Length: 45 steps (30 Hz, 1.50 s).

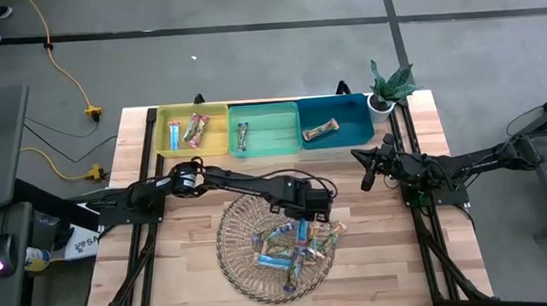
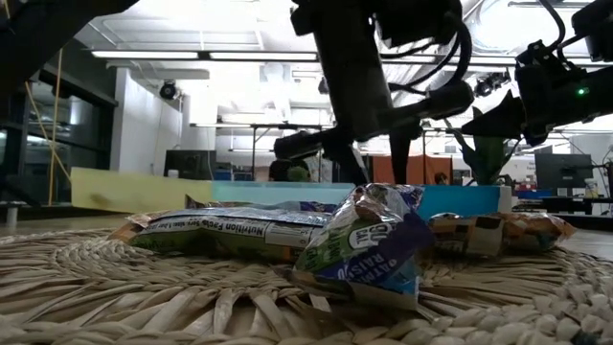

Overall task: Pick and place Granola Bars by type
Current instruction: Put the red granola bar into the yellow bin

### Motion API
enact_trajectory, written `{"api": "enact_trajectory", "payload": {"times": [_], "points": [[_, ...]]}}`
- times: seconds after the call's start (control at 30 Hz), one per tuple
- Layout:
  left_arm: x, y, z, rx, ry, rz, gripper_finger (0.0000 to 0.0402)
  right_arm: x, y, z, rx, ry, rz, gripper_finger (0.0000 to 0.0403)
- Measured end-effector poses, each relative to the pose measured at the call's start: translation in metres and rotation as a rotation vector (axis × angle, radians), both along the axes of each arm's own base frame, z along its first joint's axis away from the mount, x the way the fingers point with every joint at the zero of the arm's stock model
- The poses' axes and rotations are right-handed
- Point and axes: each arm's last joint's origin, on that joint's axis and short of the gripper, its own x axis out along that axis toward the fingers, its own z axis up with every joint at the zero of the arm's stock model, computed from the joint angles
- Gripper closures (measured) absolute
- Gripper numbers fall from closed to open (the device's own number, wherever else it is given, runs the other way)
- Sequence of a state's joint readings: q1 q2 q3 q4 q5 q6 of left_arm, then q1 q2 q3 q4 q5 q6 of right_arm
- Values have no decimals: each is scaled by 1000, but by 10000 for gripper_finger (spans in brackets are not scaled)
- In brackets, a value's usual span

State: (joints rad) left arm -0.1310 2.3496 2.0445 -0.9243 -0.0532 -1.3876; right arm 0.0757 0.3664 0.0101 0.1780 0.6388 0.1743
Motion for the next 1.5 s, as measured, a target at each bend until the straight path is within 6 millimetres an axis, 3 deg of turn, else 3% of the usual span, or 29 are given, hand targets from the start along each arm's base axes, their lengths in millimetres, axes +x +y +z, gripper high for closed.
{"api": "enact_trajectory", "payload": {"times": [0.23, 0.5, 0.67, 1.13, 1.5], "points": [[2, 1, 28, 53, -26, -36, 303, 0, 0, 0, 0, 0, 0, 402], [9, -2, 86, 165, -191, -131, 303, 0, 0, 0, 0, 0, -1, 402], [1, -6, 115, 246, -286, -186, 303, 0, 0, 0, 0, -1, 0, 402], [-44, -8, 199, 589, -412, -337, 303, 0, 0, 0, 0, -2, 0, 402], [-104, -22, 257, 985, -359, -212, 303, 0, 0, 0, 0, -3, -1, 402]]}}
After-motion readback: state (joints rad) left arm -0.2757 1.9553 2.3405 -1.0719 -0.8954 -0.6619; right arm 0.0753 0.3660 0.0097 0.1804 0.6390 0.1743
